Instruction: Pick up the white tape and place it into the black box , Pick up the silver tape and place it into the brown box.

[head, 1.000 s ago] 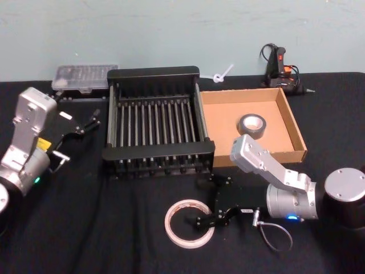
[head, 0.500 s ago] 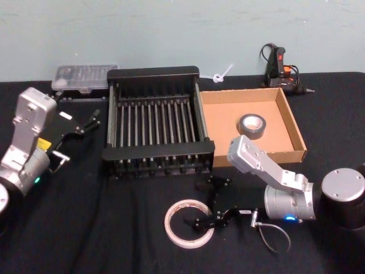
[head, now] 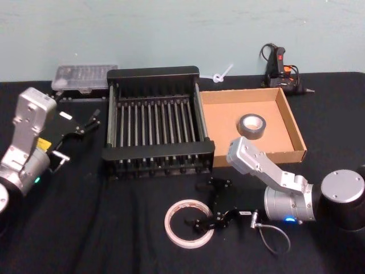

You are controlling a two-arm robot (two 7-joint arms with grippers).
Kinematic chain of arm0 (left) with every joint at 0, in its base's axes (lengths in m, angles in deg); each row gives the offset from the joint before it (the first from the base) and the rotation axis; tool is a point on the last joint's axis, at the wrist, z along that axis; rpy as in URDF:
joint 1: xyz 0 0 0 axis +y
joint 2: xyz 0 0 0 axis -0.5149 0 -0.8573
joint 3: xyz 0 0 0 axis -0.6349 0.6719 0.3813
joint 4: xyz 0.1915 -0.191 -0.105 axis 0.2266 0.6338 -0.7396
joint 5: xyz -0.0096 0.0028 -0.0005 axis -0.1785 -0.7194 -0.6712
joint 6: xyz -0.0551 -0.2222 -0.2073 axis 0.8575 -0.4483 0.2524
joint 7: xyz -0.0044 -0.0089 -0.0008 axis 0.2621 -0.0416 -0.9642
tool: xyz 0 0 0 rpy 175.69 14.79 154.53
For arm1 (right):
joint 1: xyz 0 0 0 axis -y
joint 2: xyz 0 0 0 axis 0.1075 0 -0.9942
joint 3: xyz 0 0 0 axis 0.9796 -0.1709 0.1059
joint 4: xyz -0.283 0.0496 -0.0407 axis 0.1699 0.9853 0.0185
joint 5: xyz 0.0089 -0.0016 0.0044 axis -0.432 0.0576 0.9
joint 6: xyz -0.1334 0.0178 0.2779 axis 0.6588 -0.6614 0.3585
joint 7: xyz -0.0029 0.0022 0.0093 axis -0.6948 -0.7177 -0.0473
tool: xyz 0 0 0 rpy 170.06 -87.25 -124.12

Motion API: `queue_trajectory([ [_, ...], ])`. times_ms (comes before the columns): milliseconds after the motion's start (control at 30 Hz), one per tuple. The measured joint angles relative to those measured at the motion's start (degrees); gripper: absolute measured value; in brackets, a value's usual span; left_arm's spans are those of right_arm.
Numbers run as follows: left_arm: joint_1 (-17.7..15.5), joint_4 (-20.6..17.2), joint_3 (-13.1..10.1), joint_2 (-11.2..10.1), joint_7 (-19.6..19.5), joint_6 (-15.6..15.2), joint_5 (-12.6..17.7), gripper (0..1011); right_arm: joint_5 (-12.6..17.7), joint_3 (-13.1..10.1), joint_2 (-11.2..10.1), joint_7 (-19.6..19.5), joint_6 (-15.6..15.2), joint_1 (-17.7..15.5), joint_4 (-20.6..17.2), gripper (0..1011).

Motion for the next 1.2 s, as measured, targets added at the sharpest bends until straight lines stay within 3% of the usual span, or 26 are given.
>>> queue_trajectory([
  [400, 0.0, 0.0, 0.0, 0.0, 0.0, 0.0, 0.0, 1002, -0.3, 0.0, 0.0, -0.6, 0.0, -0.2, -0.2, 1000],
  [767, 0.0, 0.0, 0.0, 0.0, 0.0, 0.0, 0.0, 1001, -0.2, -0.1, 0.0, -0.4, 0.0, -0.1, -0.2, 748],
  [1200, 0.0, 0.0, 0.0, 0.0, 0.0, 0.0, 0.0, 1001, -0.2, -0.1, 0.0, -0.3, 0.0, -0.1, -0.2, 303],
])
